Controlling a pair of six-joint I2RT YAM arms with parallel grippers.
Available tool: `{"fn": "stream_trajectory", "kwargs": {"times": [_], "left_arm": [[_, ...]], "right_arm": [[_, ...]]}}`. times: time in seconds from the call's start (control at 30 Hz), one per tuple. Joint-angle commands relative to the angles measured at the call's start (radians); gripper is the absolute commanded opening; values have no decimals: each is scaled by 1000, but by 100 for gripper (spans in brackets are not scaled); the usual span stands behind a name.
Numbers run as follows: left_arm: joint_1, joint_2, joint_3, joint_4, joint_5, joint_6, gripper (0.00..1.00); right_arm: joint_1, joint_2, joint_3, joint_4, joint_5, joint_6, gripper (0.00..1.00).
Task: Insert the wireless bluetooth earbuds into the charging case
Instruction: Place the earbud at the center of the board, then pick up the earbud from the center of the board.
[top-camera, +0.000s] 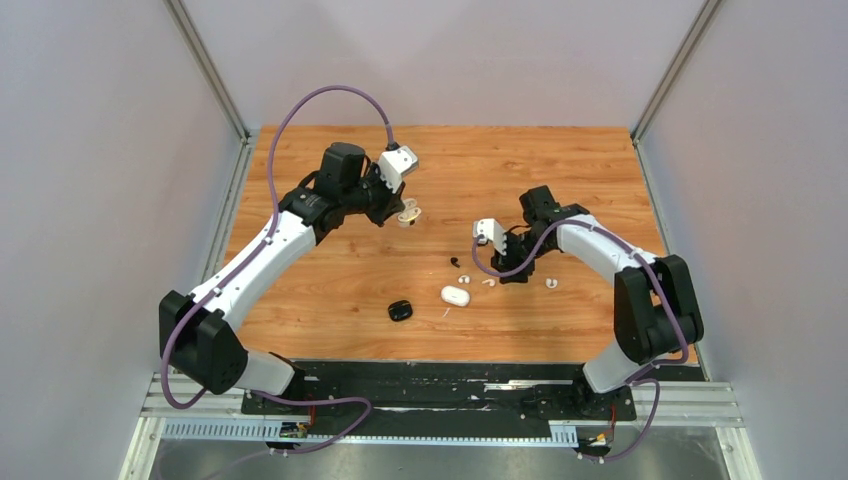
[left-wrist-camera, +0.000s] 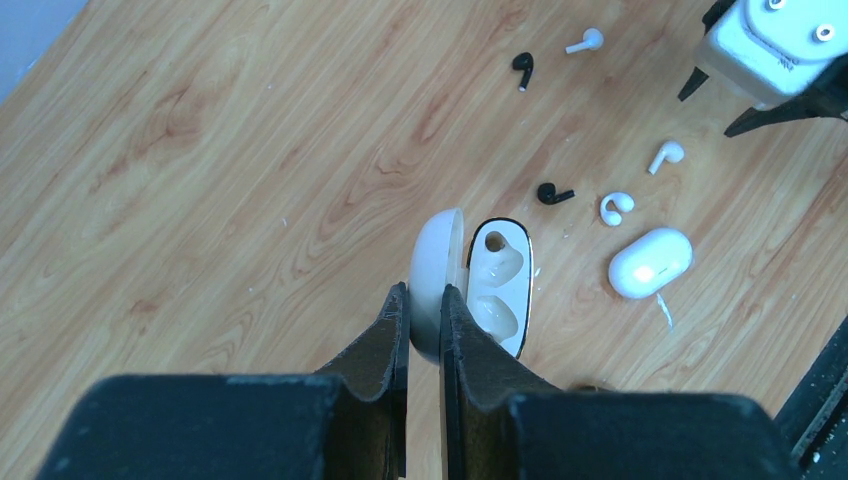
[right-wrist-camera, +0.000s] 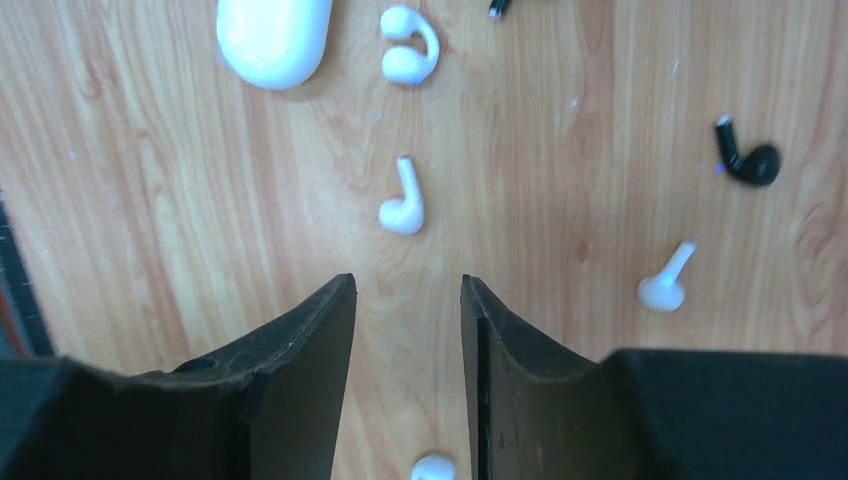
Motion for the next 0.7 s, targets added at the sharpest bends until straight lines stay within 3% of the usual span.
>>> {"fn": "stream_trajectory", "kwargs": {"times": [0.0, 0.43, 0.67], "left_arm": [[5, -14, 46, -8, 6, -4, 0], [5, -18, 46, -15, -13, 5, 0], [5, -11, 43, -3, -10, -3, 0]], "right_arm": [[27, -15, -40, 194, -71, -152, 43], [74, 24, -96, 142, -41, -433, 44], [75, 28, -103, 123, -29, -465, 44]]}}
